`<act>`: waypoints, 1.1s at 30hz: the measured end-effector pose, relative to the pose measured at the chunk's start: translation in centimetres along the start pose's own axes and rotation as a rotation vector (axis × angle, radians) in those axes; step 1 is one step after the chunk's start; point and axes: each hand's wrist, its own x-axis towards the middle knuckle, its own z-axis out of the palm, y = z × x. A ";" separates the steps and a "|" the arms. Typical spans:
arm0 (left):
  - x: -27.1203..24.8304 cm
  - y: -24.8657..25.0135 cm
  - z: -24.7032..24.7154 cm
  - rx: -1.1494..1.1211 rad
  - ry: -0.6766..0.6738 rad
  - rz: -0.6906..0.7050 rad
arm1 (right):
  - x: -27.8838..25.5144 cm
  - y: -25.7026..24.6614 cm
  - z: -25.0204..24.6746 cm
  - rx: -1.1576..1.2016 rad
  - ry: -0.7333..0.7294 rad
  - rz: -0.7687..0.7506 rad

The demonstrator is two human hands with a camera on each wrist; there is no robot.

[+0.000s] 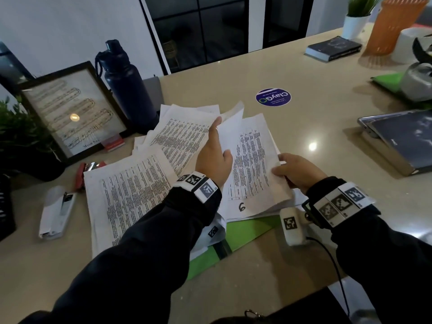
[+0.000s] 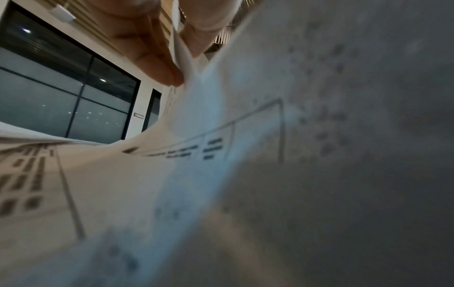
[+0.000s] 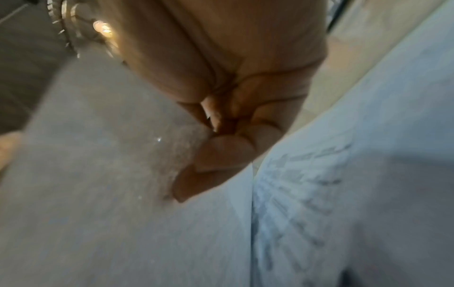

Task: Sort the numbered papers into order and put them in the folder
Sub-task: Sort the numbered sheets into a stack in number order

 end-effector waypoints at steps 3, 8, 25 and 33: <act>-0.2 0.0 0.4 0.011 0.034 0.064 | -0.3 -0.7 0.8 0.195 -0.096 -0.093; 0.2 -0.2 1.0 -0.039 -0.092 0.164 | -0.5 -2.1 1.9 0.359 -0.202 -0.211; 0.4 -1.2 1.1 -0.133 -0.083 0.140 | -0.6 -1.3 0.3 0.426 0.135 -0.046; -0.1 -0.6 1.3 -0.255 -0.141 0.193 | -1.4 -1.5 0.9 0.480 -0.155 -0.058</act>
